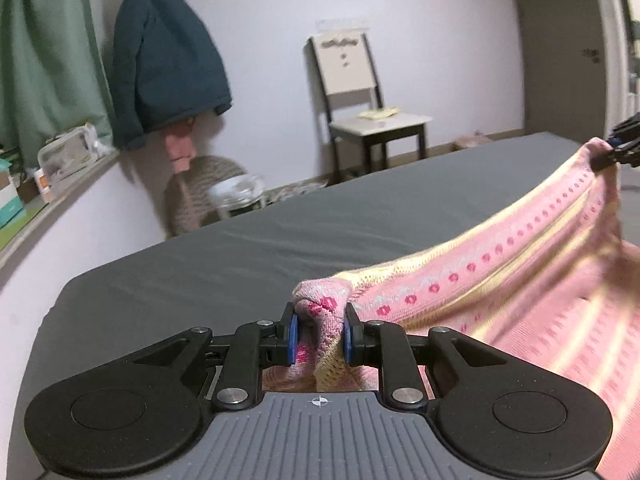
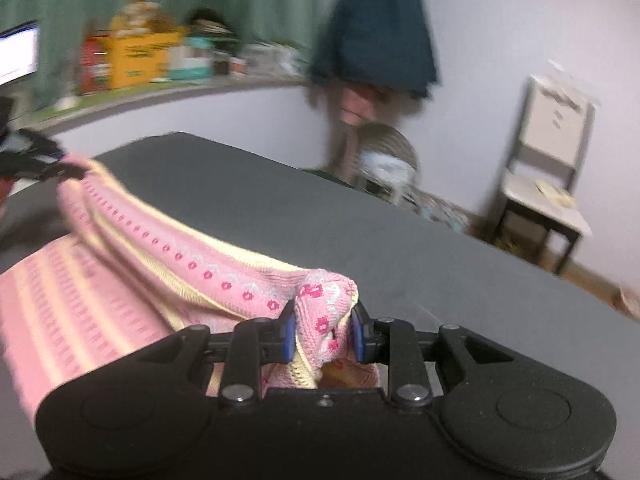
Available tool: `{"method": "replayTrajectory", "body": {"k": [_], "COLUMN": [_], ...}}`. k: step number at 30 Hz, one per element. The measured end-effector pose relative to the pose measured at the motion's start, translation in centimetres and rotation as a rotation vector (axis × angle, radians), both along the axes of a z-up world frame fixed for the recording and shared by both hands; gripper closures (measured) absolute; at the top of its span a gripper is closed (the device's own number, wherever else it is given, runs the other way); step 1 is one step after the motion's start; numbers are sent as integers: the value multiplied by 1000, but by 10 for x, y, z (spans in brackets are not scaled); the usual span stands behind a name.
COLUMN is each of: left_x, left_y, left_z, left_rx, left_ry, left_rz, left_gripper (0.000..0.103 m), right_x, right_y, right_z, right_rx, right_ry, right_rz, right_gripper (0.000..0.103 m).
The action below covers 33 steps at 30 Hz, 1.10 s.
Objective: Fold clothes
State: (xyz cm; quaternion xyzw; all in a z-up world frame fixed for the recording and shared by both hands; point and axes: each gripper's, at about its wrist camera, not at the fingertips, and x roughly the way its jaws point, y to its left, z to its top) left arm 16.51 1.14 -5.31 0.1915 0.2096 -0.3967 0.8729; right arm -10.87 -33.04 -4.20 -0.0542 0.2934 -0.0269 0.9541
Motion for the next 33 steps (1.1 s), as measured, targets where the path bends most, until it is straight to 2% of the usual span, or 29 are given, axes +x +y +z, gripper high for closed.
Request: {"method": "replayTrajectory", "body": {"k": [2, 4, 8, 11, 13, 17, 20, 24, 26, 28, 33], "left_x": [-25, -54, -127, -159, -168, -143, -115, -69, -47, -21, -1], "left_y": [24, 47, 80, 83, 78, 67, 49, -4, -21, -32, -35], "left_z": [7, 6, -7, -22, -27, -12, 2, 24, 29, 25, -9], "left_rx": [-27, -12, 79, 156, 229, 159, 133, 90, 39, 3, 30], "left_ry": [8, -6, -69, -66, -86, -69, -105, -170, -169, -139, -124], "left_rz": [-43, -109, -259, -295, -328, -212, -136, -25, 16, 38, 20], "left_gripper": [82, 82, 82, 82, 82, 82, 82, 82, 82, 82, 82], "right_x": [-22, -43, -80, -80, -68, -27, 22, 75, 92, 101, 73], "right_y": [14, 30, 69, 87, 88, 65, 38, -1, -17, -25, -23], "right_z": [0, -2, -30, -39, -33, -18, -5, 9, 9, 3, -13], "right_rx": [-50, -105, -191, -221, -215, -158, -109, -60, -24, -5, -11], "right_ry": [13, 37, 142, 191, 184, 186, 178, 108, 95, 100, 87], "right_rz": [72, 132, 225, 257, 215, 69, -48, -158, -201, -215, -109], "right_gripper": [76, 75, 75, 75, 75, 75, 75, 75, 74, 74, 73]}}
